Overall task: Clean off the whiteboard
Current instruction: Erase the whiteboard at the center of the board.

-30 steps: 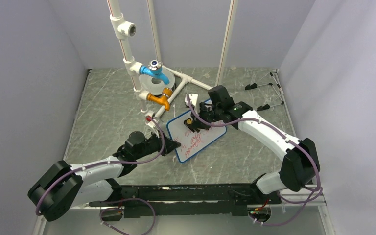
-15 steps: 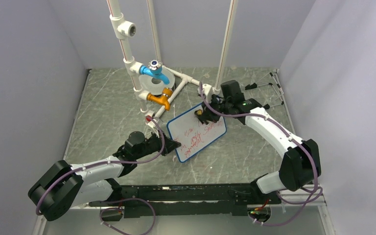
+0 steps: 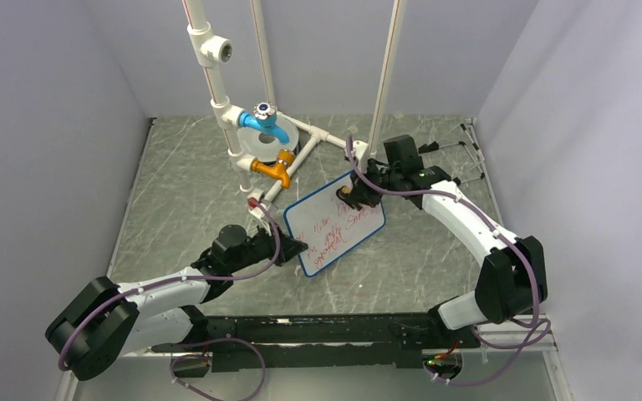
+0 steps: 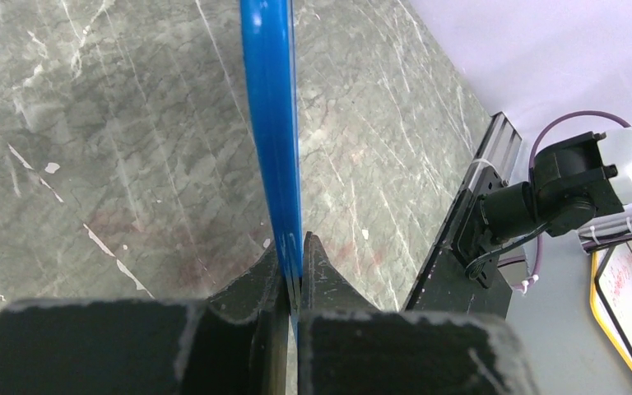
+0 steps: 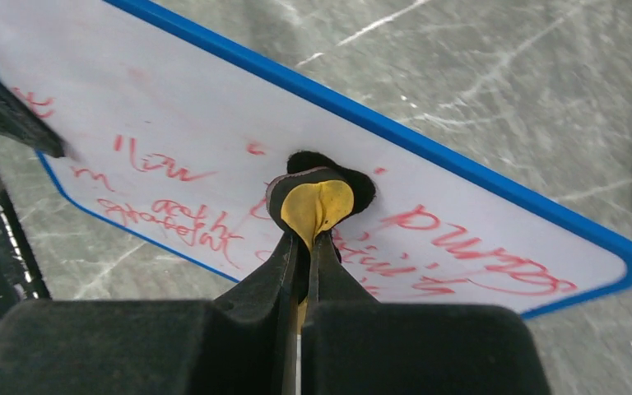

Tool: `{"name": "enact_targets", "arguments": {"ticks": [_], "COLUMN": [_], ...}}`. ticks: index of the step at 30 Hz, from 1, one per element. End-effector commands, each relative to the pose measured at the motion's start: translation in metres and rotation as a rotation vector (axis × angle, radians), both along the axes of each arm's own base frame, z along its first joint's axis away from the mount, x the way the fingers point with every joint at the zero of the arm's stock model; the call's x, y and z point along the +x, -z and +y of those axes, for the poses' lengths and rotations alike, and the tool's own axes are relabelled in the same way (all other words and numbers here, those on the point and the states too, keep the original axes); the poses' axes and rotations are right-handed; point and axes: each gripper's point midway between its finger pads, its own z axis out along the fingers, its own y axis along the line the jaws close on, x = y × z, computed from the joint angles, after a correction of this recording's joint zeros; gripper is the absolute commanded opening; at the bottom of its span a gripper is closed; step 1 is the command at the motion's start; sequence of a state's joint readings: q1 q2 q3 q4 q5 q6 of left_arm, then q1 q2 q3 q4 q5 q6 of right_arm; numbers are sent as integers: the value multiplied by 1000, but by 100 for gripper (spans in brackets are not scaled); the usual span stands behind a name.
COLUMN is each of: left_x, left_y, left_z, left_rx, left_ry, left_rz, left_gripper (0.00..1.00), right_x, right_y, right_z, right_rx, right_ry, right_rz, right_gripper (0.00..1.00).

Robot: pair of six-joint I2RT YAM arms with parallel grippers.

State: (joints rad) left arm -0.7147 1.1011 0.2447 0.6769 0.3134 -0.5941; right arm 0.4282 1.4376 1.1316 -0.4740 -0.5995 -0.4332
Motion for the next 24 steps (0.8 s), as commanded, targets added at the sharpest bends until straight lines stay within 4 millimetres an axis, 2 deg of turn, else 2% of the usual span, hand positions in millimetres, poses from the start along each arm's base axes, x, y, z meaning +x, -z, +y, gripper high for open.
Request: {"name": "enact_targets", "arguments": {"ticks": [1, 7, 10, 13, 16, 18, 20, 24], "left_x": [-8, -7, -7, -7, -7, -8, -7, -7], "left_y": [-26, -28, -28, -28, -28, -28, -27, -27], "left_z": [-13, -10, -9, -9, -10, -11, -11, -11], "left_rx": [-43, -37, -35, -33, -32, -31, -30, -23], "left_ry": [98, 83, 80, 80, 87, 92, 93, 93], "left_rz": [-112, -119, -120, -120, -124, -124, -126, -133], "left_gripper": [0, 0, 0, 0, 0, 0, 0, 0], "right_x": [13, -30, -40, -21, 8, 20, 17, -15], "right_y": [-9, -3, -5, -10, -16, -14, -12, -9], "right_z": [-3, 40, 50, 38, 11, -7, -9, 19], "right_rx": [12, 8, 11, -1, -3, -19, -19, 5], "right_ry": [20, -186, -225, -138, 1, 65, 53, -124], "right_rz": [-66, -50, -44, -74, -103, -114, -110, -82], "right_gripper": [0, 0, 0, 0, 0, 0, 0, 0]}}
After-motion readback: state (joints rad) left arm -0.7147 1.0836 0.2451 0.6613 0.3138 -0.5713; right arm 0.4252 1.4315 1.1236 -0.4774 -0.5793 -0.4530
